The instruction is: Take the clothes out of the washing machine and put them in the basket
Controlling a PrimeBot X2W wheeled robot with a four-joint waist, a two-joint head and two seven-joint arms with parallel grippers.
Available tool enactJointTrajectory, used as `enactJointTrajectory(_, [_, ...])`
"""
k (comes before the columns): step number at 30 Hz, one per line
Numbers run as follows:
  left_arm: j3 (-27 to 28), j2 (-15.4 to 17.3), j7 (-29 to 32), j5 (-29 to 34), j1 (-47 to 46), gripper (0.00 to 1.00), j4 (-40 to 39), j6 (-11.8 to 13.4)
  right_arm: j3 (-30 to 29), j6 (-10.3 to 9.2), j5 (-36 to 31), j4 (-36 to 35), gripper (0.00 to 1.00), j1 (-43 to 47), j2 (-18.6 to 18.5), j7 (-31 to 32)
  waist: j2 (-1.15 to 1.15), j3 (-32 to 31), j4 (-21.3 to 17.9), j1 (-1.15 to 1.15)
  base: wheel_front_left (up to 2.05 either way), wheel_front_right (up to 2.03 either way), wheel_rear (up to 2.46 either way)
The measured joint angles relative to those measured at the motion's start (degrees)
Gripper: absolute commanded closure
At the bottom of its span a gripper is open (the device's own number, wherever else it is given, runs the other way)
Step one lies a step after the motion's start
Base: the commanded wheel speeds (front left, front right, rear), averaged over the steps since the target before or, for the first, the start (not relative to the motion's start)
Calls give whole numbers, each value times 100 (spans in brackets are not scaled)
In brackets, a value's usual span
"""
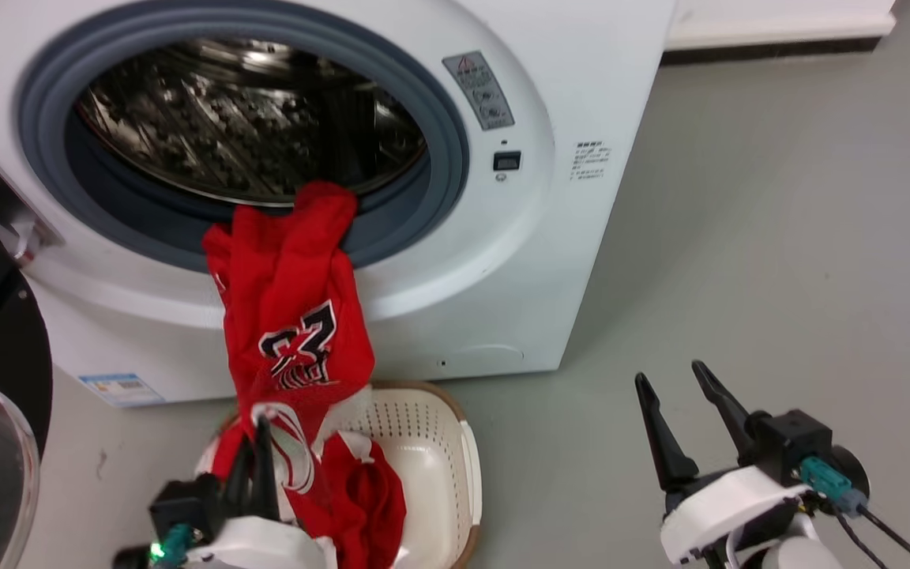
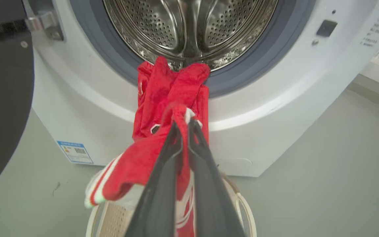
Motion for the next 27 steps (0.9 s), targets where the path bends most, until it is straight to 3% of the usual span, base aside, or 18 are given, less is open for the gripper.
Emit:
enactJointTrajectory(5, [-177,-65,-14,-156,-303,100,1370,-85,81,1,53,-8,0,-175,0,-38,0,442,-53,0,0,0,0])
enactJointTrajectory(11, [-125,-62,-31,-92,-1184,100,2352,-180,146,0,89,5,0,-483,-1,-131,0,996,-147,0,0,0,0])
enactJointTrajectory(21, [107,299,-32,-38,-2797,100,4180,-280,443,1,276,146,0,-1053,0,-318,0,1919,-410,1,0,0,0])
enactJointTrajectory(27, [364,504,-32,-213,-3400,100,4782,-304,584,1,419,289,0,-1265,0,-411,0,2310,-634,1,0,0,0])
